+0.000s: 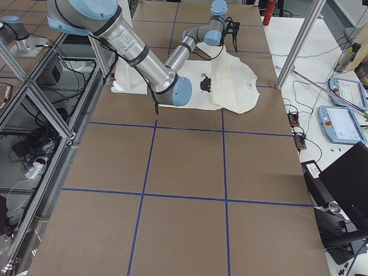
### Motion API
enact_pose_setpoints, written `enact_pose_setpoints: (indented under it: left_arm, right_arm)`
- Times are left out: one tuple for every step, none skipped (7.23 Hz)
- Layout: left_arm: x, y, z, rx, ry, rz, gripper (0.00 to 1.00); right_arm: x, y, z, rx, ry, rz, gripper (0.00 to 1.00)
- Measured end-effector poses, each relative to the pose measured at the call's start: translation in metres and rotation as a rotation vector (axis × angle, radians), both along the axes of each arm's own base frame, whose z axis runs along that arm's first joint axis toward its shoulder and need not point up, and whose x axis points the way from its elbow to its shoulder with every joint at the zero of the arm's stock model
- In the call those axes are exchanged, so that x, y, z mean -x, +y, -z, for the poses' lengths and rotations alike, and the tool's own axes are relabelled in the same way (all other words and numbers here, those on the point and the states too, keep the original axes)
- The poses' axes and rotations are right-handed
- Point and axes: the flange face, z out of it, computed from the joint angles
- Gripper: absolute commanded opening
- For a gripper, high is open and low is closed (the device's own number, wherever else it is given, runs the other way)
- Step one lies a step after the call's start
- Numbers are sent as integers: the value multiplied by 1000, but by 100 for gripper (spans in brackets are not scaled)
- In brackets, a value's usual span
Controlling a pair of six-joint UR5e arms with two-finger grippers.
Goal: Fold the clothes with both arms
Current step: 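Carry the sleeve with the right gripper across the shirt toward the far collar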
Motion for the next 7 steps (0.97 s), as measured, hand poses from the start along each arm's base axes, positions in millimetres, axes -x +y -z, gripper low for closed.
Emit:
enact_pose_setpoints:
  left_arm:
    - [0, 0, 0, -2, 1, 0, 100]
    - [0, 0, 0, -2, 1, 0, 100]
    - [0, 0, 0, -2, 1, 0, 100]
    - [0, 0, 0, -2, 2, -1, 100]
    - [-1, 1, 0, -1, 8, -3, 100]
    - [-1, 1, 0, 0, 15, -6, 100]
    - [-2, 1, 0, 1, 18, -8, 100]
  right_arm:
    - [33, 6, -8, -1, 14, 10, 0]
    - [51, 11, -16, 1, 28, 13, 0]
    - [60, 11, -22, 1, 41, 3, 0]
    - [63, 9, -24, -5, 50, -20, 0]
    - [64, 6, -20, -17, 55, -50, 0]
    - [65, 3, -13, -28, 57, -79, 0]
    - [70, -3, -1, -35, 63, -103, 25]
